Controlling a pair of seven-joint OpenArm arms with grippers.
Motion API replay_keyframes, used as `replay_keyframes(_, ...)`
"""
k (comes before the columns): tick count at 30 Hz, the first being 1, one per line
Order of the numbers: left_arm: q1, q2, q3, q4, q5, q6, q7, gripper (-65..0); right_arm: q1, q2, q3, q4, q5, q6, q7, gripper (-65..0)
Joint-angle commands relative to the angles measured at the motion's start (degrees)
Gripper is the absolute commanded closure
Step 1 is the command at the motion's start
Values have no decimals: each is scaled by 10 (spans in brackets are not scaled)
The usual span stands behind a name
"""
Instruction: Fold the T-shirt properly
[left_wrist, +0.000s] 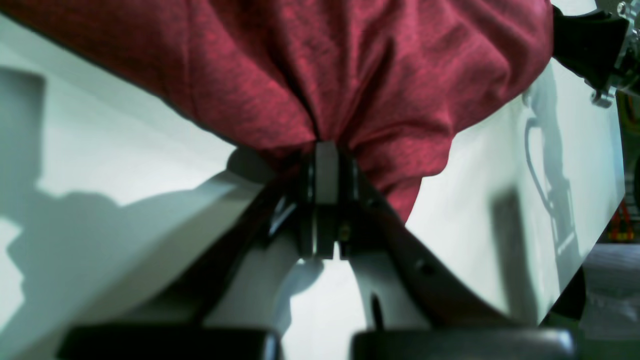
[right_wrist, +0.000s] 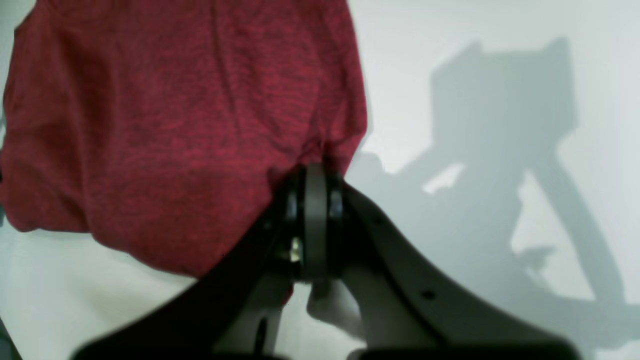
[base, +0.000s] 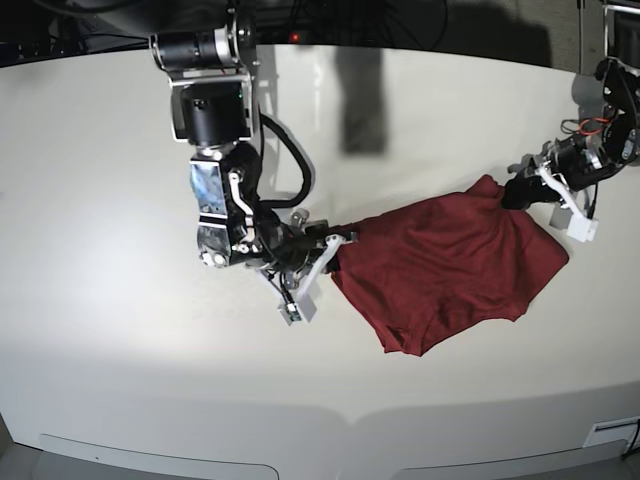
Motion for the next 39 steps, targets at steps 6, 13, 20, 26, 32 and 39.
replay_keyframes(6,0,-60,2,7,28,10,30,0,-71,-7,-4,142,64,3,-54,0)
replay_keyframes(13,0,-125,2,32,-54,10,32,0,-134,-7,-29,212,76,3,-53,0)
replay_keyframes(20,29,-146,2,76,-66,10,33,0,-145,9,-10,328,85,3,-92,0)
replay_keyframes(26,97,-144,-8,124,-66,10,-31,0,-210,40,18,421,100,3,-96,0)
replay_keyframes(32,184,-111,-126,181,-66,12,-50,0,-286,42,106,533,137,3,-96,0)
replay_keyframes(39,285,-28,-305,245,-56,56,-49,0,-355,41,207,610,221,3,-152,0)
